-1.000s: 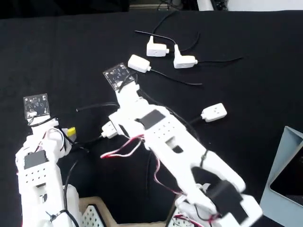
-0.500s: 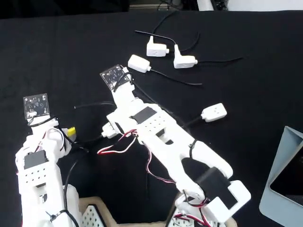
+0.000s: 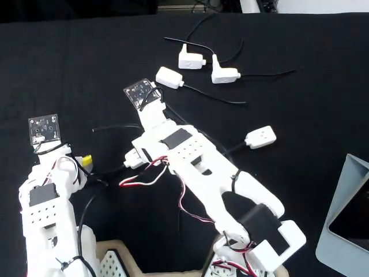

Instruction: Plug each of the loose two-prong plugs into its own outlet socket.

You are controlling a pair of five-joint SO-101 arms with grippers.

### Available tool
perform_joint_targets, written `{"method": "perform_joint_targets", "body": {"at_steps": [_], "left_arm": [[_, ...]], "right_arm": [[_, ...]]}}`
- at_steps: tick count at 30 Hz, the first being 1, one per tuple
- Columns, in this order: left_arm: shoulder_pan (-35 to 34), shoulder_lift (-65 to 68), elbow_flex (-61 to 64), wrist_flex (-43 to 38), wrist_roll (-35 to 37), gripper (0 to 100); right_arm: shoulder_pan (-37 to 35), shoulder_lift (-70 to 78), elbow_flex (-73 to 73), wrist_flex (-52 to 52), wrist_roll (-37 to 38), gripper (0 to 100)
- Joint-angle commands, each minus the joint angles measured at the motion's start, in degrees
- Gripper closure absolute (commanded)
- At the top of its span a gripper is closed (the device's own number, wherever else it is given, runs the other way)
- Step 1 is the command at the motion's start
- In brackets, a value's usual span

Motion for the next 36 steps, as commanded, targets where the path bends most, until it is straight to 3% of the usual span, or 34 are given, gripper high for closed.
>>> {"method": "perform_joint_targets", "body": {"at_steps": [1, 13, 36], "left_arm": [[-0.31, -0.88, -0.13, -0.97, 0.62, 71], [-0.22, -0.88, -0.04, -0.97, 0.53, 71], [-0.13, -0.88, -0.04, -0.97, 0.53, 71]], "right_arm": [[0.97, 0.04, -1.71, 0.79, 0.09, 98.6], [3.08, 0.4, -0.57, 0.35, 1.32, 98.6], [0.62, 8.84, -0.4, -3.43, 2.81, 98.6]]}}
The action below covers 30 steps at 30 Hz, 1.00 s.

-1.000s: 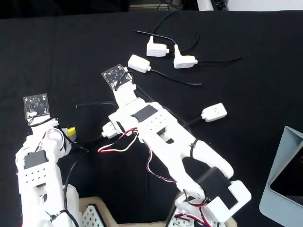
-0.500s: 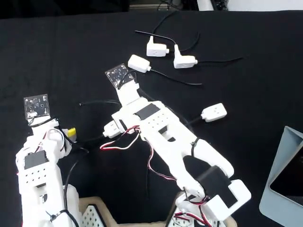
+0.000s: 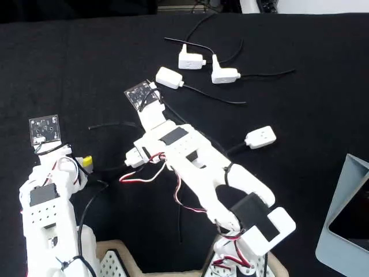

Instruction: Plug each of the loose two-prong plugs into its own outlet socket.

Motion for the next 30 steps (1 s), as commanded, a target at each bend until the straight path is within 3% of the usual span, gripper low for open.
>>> {"method": "perform_joint_targets", "body": {"at_steps": [1, 8, 14, 30], "left_arm": [[-0.13, -0.88, -0.4, -0.97, 0.53, 71], [-0.22, -0.88, -0.4, -0.97, 0.53, 71], [-0.22, -0.88, -0.4, -0.97, 0.53, 71], [-0.22, -1.41, 0.48, -1.32, 0.44, 71]], "right_arm": [[0.35, 0.04, 0.48, 0.09, 0.7, 98.6], [10.11, -10.59, -2.24, -0.35, 5.1, 98.6], [18.02, -12.26, -11.21, -0.44, 4.31, 98.6], [37.45, 17.36, -40.48, -6.15, -8.7, 98.2]]}}
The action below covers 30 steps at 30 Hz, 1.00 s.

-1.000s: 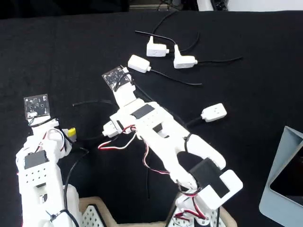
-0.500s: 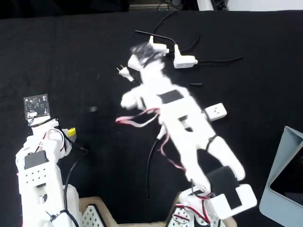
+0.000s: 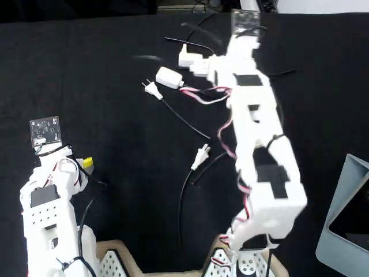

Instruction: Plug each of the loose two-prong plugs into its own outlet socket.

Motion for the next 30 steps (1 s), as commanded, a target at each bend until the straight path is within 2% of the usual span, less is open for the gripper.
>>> {"method": "perform_joint_targets", "body": {"at_steps": [1, 4, 6, 9, 14, 16, 23, 30], "left_arm": [[-0.22, -1.05, -0.48, -0.97, 0.44, 71], [-0.22, -1.05, -0.48, -0.97, 0.44, 71], [-0.22, -1.05, -0.48, -0.97, 0.44, 71], [-0.22, -1.05, -0.48, -0.97, 0.44, 71], [-0.22, -1.05, -0.48, -0.97, 0.44, 71], [-0.22, -1.05, -0.48, -0.97, 0.44, 71], [-0.31, -1.05, -0.48, -0.97, 0.44, 71], [-0.4, -1.05, -0.48, -0.97, 0.44, 71]], "right_arm": [[3.69, 4.35, -8.84, -1.49, -3.34, 98.2], [5.54, 7.25, -12.44, -0.09, -4.75, 98.0], [6.07, 8.22, -14.29, 2.37, -5.8, 93.9], [5.63, 8.13, -16.57, 8.79, -6.33, 87.8], [3.6, 4.35, -20.18, 19.43, -6.15, 87.8], [2.11, 1.89, -20.18, 23.12, -6.07, 87.8], [-4.31, -5.41, -16.48, 34.99, 1.23, 87.8], [-11.96, -8.4, -7.43, 34.11, 4.66, 87.8]]}}
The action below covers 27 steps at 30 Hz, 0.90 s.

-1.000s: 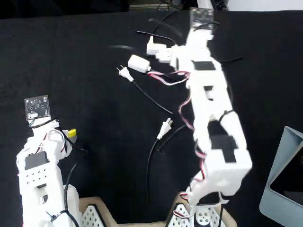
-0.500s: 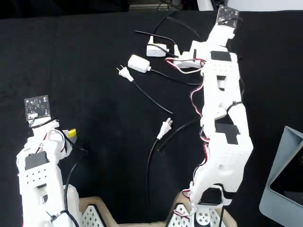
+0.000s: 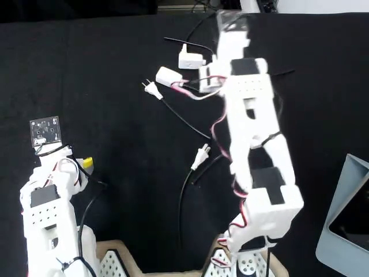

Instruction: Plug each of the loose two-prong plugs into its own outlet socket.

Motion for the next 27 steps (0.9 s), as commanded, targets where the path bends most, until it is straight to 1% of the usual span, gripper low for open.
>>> {"method": "perform_joint_targets", "body": {"at_steps": [1, 7, 13, 20, 25, 27], "left_arm": [[-0.4, -1.05, -0.4, -0.97, 0.44, 71], [-0.4, -1.05, -0.4, -0.97, 0.44, 71], [-0.4, -1.05, -0.4, -0.97, 0.44, 71], [-0.4, -1.05, -0.4, -0.97, 0.44, 71], [-0.4, -1.05, -0.4, -0.97, 0.44, 71], [-0.4, -1.05, -0.4, -0.97, 0.44, 71]], "right_arm": [[-4.75, -2.95, 3.03, -3.34, 2.02, 87.8], [-9.67, 1.89, 8.22, -17.49, 5.89, 87.8], [-11.43, 11.65, 6.2, -26.64, 5.89, 87.8], [-11.43, 23.25, -2.42, -26.9, 5.54, 87.8], [-11.43, 27.47, -5.58, -25.41, 5.54, 87.9], [-11.43, 27.74, -6.37, -23.38, 5.54, 91.3]]}}
